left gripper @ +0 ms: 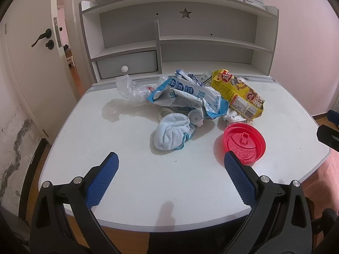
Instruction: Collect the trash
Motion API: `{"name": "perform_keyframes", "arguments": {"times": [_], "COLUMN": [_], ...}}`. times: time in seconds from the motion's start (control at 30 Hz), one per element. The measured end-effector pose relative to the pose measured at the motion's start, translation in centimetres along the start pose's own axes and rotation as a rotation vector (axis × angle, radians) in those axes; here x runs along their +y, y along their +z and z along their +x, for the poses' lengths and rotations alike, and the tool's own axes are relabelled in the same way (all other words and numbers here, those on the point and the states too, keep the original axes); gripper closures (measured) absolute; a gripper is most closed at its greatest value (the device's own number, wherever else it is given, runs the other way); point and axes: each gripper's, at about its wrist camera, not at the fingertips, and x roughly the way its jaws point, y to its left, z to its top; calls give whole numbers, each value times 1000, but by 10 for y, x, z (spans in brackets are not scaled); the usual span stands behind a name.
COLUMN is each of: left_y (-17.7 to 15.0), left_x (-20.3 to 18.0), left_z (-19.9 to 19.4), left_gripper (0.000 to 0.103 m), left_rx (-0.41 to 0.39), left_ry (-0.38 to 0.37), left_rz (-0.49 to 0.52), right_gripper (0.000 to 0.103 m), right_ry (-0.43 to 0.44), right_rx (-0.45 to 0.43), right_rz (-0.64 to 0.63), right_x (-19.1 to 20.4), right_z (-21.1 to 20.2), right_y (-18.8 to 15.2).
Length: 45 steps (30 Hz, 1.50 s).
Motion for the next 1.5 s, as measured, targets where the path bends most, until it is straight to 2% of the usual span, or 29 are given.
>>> {"name": "perform_keyframes", "arguments": {"times": [0.37, 0.57, 0.77, 0.8, 0.83, 0.87, 0.9, 0.97, 1.03, 1.3, 1.47, 1.5], "left_y": [1, 13, 23, 23, 23, 22, 20, 19, 20, 22, 26, 29], "left_x": [7, 14, 11, 11, 11, 11, 12, 16, 19, 22, 26, 28], "left_z": [8, 52, 95, 101, 106, 108, 110, 106, 100, 66, 49, 48], "left_gripper": [6, 6, 7, 9, 28, 42, 65, 78, 83, 84, 84, 84], "left_rx": [18, 102, 171, 176, 183, 188, 206, 188, 171, 105, 77, 72], "left_ry": [-9, -62, -71, -72, -74, -79, -93, -113, -108, -126, -137, -137], "left_rz": [-1, 0, -2, 3, 10, 13, 22, 13, 24, 52, 32, 27], "right_gripper": [6, 6, 6, 6, 6, 6, 6, 6, 6, 6, 6, 17], "right_ry": [0, 12, 22, 24, 27, 29, 34, 59, 83, 124, 58, 53], "right_rx": [16, 51, 109, 113, 122, 126, 131, 146, 169, 244, 256, 261], "right_rz": [-6, -45, -71, -74, -77, -77, -77, -70, -62, -98, -140, -135], "right_x": [-1, -2, -2, -1, -1, -1, -1, 0, 3, 35, 48, 48], "right_z": [5, 21, 45, 47, 51, 53, 55, 62, 71, 118, 146, 149], "right_y": [-2, -9, -16, -17, -18, -19, -20, -21, -22, -13, -3, -2]}}
